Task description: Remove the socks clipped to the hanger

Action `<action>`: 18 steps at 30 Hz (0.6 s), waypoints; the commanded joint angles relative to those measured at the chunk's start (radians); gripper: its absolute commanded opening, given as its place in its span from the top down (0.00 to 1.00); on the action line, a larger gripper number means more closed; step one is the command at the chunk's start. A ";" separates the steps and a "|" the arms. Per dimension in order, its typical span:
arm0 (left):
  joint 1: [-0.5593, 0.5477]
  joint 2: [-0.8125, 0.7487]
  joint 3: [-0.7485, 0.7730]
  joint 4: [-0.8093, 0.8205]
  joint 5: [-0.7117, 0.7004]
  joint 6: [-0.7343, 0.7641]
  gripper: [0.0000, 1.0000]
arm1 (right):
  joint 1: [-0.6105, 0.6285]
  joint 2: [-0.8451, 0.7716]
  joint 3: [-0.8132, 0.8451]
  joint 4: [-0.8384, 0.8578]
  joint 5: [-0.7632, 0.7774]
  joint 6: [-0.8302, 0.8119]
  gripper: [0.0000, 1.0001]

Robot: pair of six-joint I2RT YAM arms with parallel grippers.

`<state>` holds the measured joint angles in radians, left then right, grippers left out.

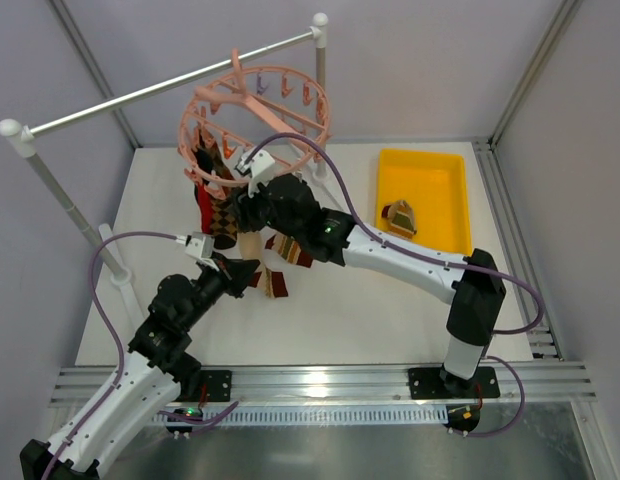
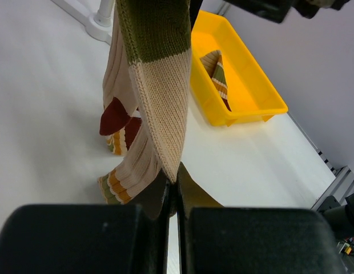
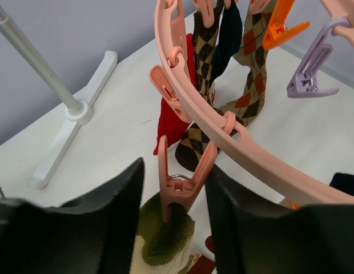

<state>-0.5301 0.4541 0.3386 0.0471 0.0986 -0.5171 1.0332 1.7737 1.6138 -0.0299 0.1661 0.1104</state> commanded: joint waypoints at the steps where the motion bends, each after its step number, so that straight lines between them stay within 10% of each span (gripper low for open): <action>1: -0.008 -0.002 0.007 0.008 0.035 -0.006 1.00 | 0.007 0.007 0.044 0.079 0.052 0.012 0.58; 4: -0.010 0.000 0.007 0.010 0.035 -0.006 1.00 | 0.011 0.006 0.032 0.100 0.072 0.011 0.88; 9: -0.013 0.001 0.007 0.007 0.029 -0.004 1.00 | 0.013 -0.006 0.011 0.131 0.102 0.011 0.95; 15: -0.015 0.008 0.007 0.002 0.024 -0.003 1.00 | 0.013 -0.017 -0.005 0.140 0.113 0.005 0.94; 18: -0.015 0.009 0.008 -0.009 0.006 -0.003 1.00 | 0.014 -0.028 -0.023 0.142 0.116 0.006 0.70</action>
<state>-0.5415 0.4610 0.3382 0.0395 0.1059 -0.5171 1.0416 1.7893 1.6035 0.0490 0.2581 0.1165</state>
